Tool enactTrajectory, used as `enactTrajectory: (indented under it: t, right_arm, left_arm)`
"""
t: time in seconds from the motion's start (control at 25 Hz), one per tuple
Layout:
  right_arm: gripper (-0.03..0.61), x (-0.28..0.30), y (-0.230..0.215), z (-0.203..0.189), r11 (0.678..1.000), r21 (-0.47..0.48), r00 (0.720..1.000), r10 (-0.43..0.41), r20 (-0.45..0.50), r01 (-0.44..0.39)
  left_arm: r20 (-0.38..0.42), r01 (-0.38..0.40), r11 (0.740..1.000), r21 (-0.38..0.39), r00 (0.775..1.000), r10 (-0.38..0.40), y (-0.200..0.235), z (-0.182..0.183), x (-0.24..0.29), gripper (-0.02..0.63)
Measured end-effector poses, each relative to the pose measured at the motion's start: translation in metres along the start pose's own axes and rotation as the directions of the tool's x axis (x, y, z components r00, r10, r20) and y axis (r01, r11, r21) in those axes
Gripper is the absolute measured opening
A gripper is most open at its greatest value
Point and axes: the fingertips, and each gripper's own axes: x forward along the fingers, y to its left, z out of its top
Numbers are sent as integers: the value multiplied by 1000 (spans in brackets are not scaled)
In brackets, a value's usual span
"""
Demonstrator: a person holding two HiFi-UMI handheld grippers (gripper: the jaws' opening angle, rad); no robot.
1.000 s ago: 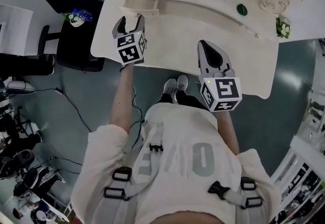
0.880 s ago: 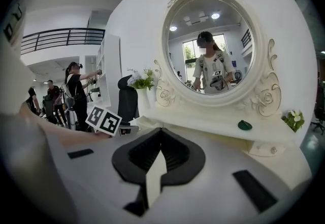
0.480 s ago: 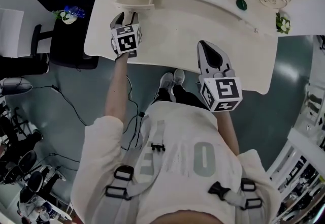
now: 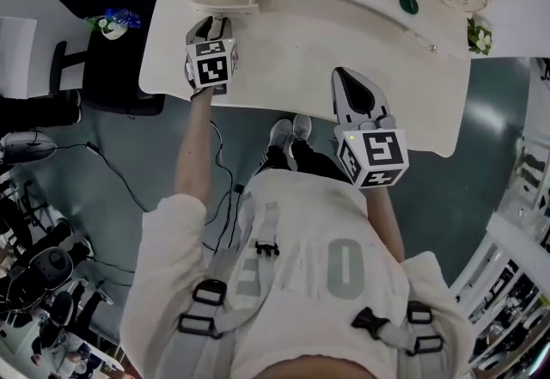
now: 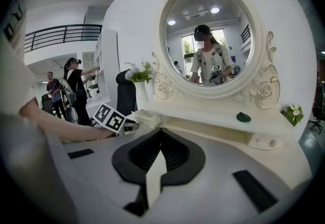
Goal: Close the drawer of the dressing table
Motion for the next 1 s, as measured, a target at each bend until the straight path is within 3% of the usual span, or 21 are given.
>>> enactTrajectory:
  t: [0.4, 1.0]
  right_arm:
    - [9, 7, -2, -2, 1000, 6, 1000, 4, -15, -4]
    - [9, 13, 1, -3, 1000, 2, 1000, 19, -22, -19]
  left_arm:
    - [-15, 5, 1000, 10, 1000, -5, -3, -2, 5, 107]
    - [-23, 28, 999, 18, 999, -28, 0, 1, 8, 104]
